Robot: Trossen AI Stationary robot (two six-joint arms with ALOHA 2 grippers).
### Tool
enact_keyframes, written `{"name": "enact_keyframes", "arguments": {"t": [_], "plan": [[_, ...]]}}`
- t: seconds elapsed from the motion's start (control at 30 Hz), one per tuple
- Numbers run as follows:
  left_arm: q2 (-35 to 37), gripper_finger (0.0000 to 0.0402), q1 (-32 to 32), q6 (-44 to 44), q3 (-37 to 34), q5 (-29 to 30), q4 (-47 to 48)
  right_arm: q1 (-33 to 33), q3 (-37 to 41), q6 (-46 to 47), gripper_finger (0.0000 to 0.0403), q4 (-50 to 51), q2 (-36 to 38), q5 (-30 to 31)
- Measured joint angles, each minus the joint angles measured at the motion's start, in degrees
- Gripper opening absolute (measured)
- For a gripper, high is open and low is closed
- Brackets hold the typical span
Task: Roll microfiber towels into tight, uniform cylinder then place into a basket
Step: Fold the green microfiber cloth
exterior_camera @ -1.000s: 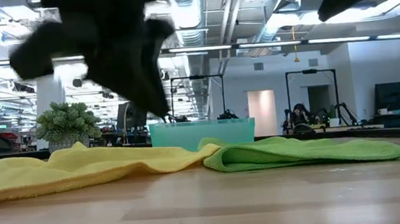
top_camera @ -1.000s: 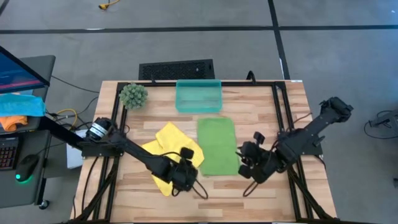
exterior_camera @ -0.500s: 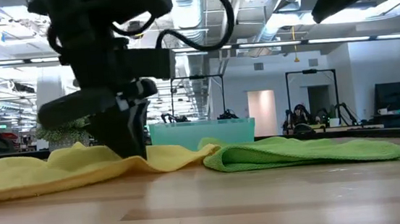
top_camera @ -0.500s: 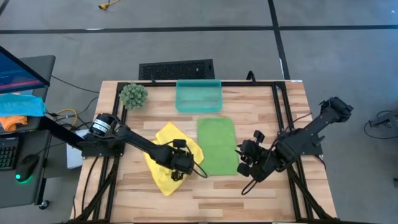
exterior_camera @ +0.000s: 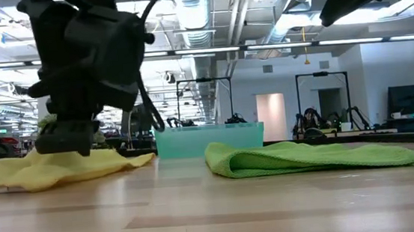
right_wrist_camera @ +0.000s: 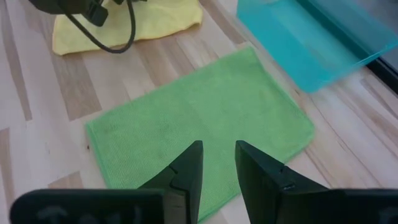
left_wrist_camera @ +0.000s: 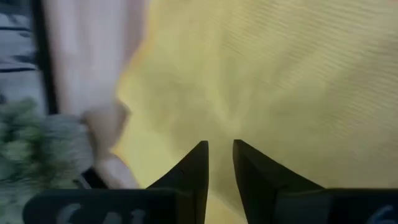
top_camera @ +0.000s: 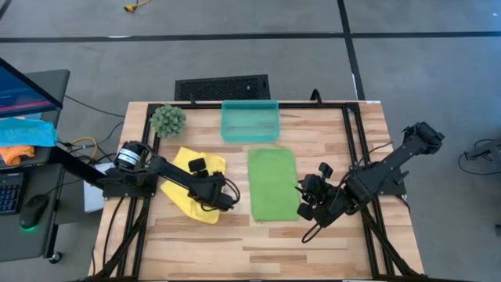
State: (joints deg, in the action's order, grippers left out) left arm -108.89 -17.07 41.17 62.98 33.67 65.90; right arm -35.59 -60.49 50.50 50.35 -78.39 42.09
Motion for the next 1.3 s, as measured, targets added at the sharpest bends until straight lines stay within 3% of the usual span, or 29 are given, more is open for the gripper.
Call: {"name": "enact_keyframes", "arguments": {"t": [0.33, 0.57, 0.83, 1.17, 1.3], "plan": [[0.1, 0.0066, -3.2, -2.0, 5.6, 9.4, -1.1, -0.8, 0.0, -1.3, 0.0118, 0.2, 0.0, -0.4], [0.1, 0.0066, -6.7, -19.0, 9.1, 11.1, -17.1, -4.8, 0.0, -4.7, 0.0118, 0.6, -2.7, -3.1], [0.2, 0.0066, -8.1, -37.2, 10.2, 5.2, -39.2, -10.0, 0.0, -8.5, 0.0118, 0.5, -10.7, -3.3], [0.2, 0.0068, -6.8, -36.1, 10.2, -9.9, -45.9, -12.8, 0.0, -2.4, 0.0118, -0.4, -21.9, -5.4], [0.2, 0.0086, -6.6, -37.5, 10.0, -12.1, -47.7, -12.7, 0.0, -2.0, 0.0118, -2.7, -24.1, -9.0]]}}
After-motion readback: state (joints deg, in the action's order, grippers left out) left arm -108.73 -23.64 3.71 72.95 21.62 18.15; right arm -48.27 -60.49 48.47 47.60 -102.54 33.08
